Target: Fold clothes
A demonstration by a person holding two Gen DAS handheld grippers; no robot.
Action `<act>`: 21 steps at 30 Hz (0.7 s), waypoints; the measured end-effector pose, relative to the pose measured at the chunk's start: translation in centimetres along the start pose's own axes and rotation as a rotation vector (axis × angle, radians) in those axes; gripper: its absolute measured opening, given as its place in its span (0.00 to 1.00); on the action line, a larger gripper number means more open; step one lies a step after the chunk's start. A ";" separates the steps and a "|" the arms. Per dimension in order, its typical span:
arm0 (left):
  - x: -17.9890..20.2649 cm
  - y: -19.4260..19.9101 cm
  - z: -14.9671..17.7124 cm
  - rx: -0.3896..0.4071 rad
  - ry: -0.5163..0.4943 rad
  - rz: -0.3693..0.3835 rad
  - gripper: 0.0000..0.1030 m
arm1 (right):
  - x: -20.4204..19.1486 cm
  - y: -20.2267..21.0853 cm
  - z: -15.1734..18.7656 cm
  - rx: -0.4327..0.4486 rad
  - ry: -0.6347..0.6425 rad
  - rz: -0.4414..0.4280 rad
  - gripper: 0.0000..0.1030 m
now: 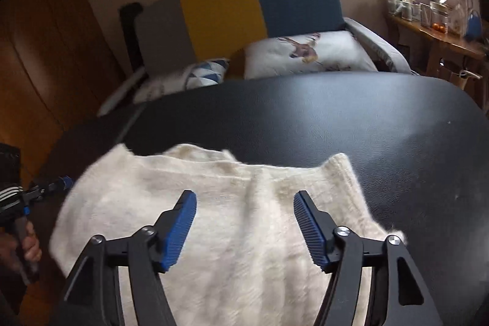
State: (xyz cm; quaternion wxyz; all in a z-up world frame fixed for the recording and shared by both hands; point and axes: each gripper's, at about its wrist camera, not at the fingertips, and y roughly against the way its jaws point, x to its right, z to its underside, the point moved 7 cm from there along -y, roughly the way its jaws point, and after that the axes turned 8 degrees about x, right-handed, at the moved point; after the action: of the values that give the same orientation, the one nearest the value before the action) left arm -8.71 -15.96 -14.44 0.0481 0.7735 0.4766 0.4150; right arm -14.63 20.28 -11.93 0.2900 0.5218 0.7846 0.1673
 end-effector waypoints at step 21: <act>-4.1 3.2 7.5 -0.160 0.132 0.084 0.05 | -5.6 -0.1 7.2 -0.140 -0.101 -0.168 0.79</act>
State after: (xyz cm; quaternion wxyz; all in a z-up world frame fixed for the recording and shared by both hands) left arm -2.10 -18.48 -20.30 0.0608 0.7575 0.4112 0.5034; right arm -8.49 14.81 -16.01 0.3780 0.4406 0.7962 0.1706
